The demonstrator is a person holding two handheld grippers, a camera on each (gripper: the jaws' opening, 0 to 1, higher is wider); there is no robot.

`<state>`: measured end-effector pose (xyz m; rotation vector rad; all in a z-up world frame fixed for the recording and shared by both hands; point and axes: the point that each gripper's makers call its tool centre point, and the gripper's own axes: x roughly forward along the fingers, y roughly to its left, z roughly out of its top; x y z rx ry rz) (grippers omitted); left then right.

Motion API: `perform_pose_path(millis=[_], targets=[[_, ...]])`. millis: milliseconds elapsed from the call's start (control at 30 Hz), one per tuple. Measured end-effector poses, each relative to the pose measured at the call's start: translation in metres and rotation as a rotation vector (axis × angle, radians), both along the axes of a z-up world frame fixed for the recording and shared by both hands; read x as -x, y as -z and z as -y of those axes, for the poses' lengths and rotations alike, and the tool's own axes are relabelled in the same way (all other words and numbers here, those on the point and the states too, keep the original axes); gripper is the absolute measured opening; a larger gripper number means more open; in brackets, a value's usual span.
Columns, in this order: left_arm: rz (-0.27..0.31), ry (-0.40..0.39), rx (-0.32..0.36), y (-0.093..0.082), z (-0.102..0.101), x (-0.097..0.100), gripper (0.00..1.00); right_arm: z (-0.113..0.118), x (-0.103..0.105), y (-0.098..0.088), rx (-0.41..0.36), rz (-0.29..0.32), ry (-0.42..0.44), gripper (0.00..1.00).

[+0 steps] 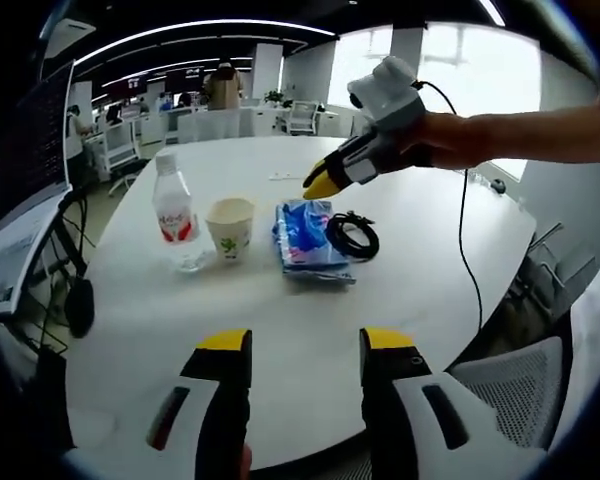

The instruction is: Arrange the tabletop items into an orderly group along one side of the table until the central work area is clear of visible clutter.

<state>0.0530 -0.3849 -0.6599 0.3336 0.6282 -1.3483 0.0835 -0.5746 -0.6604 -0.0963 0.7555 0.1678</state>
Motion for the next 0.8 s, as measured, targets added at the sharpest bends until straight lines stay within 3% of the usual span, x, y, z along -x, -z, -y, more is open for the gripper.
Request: perform_pose_path(millis=[800], targets=[[-0.02,0.073,-0.026,0.009,0.016,0.021,0.41,0.023,0.088,0.029,-0.109,-0.028,0.221,0.15]])
